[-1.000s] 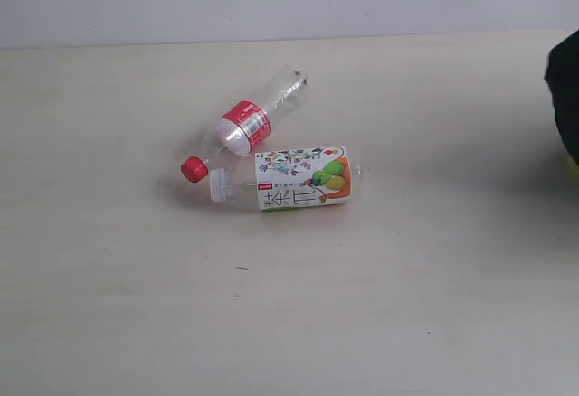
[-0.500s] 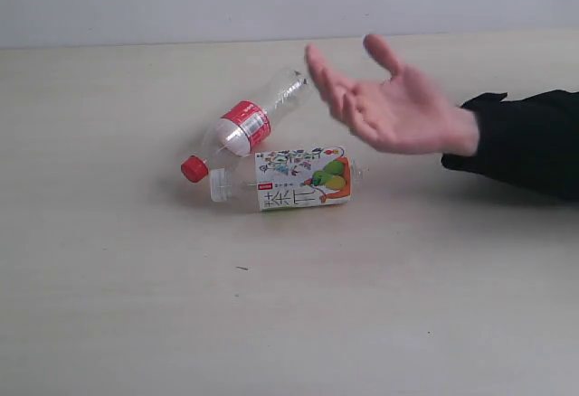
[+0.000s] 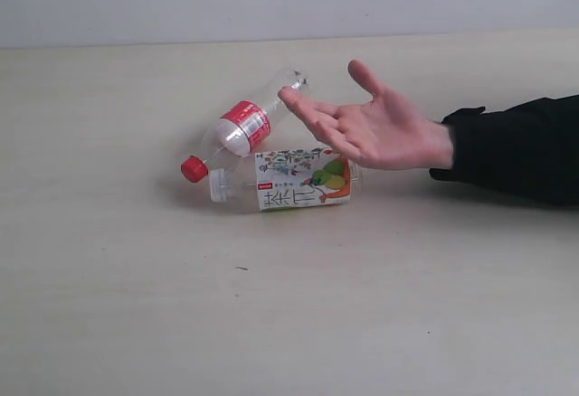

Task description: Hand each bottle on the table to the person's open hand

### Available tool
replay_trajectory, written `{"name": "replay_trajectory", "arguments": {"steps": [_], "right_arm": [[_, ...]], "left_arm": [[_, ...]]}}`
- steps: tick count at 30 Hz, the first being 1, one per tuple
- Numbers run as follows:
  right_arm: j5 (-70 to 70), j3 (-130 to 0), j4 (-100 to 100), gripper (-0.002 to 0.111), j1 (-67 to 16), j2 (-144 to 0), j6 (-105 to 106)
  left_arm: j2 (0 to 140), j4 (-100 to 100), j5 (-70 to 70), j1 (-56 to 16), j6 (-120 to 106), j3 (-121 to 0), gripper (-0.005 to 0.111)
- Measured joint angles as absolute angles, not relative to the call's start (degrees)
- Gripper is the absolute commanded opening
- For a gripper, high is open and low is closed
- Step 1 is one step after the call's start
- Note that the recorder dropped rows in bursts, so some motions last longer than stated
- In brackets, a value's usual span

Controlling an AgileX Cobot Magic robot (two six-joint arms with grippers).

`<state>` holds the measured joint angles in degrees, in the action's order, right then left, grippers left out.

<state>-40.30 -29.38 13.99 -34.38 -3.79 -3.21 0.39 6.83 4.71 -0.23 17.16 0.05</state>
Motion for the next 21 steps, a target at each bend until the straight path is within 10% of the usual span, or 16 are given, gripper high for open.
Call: {"name": "replay_trajectory", "arguments": {"steps": [21], "right_arm": [[-42.0,-55.3,-4.8,0.000,-34.4,-68.3,25.9]], "left_arm": [[0.4,6.8,4.7,-0.2,17.2,0.1,0.000]]}}
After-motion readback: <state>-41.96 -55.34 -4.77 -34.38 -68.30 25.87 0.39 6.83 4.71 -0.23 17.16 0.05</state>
